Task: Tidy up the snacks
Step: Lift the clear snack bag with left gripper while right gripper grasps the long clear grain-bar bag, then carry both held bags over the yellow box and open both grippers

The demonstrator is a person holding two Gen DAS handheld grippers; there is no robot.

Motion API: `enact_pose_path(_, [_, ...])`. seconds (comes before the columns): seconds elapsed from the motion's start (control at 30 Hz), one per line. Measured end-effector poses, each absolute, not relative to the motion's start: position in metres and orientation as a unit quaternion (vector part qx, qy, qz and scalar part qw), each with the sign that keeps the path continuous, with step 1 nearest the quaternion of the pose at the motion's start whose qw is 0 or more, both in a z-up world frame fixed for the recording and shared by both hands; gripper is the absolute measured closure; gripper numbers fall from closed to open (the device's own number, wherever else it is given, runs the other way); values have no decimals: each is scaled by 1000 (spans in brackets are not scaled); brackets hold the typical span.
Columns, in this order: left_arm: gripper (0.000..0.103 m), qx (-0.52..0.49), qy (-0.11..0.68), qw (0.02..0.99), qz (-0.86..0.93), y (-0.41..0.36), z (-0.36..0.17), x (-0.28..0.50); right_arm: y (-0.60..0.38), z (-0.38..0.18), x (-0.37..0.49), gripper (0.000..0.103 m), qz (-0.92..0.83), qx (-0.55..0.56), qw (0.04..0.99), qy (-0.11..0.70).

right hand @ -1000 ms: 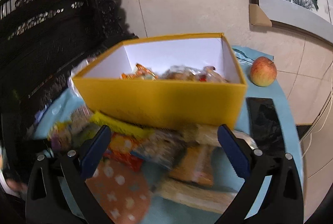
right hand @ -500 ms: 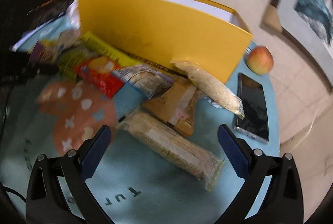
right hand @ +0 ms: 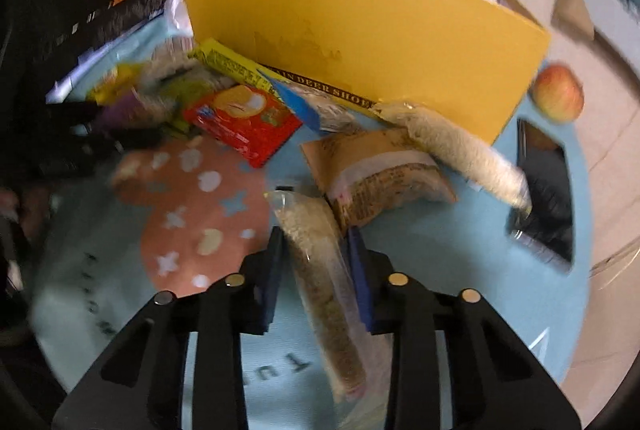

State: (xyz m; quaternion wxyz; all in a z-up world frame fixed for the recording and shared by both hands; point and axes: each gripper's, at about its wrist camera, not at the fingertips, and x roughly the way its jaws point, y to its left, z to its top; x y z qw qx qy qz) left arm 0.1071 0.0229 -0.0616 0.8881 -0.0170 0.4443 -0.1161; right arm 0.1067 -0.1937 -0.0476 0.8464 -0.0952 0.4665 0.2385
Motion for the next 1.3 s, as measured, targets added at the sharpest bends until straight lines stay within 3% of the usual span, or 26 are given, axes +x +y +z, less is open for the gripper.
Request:
enact_pose_path(0.13, [51,-21,442,889,-118,24,-63,109,-196,-49,103,67,224,-90,842,483])
enact_pose_path(0.2, [51,-18,442,889,-119,24,-63,110,-193,-54,97,41,211,-132,839,484])
enact_pose_path(0.27, [52,-16,442,889,-120,23,-63,108,-198,-56,95,30,193,-139,840,487])
enact_pose_path(0.43, [61,-30,444,887,-121,27,-62,105,-213,-55,92,30,200,-129,841,486])
enact_pose_path(0.47, [62,-31,445,887,-122,26,-62,104,-212,-55,90,32,201,-132,842,483])
enact_pose_path(0.53, [62,-28,446,886,-124,25,-62,102,-205,-51,84,63,228,-131,836,482])
enact_pose_path(0.6, [63,-28,445,886,-125,23,-61,101,-193,-51,77,75,221,-155,837,475])
enact_pose_path(0.63, [67,-28,443,887,-128,23,-60,100,-192,-50,75,76,221,-155,838,474])
enact_pose_path(0.7, [85,-29,431,891,-136,21,-54,96,-189,-46,72,76,235,-127,838,476])
enact_pose_path(1.3, [85,-40,382,907,-175,11,1,87,-209,9,79,75,321,98,846,413])
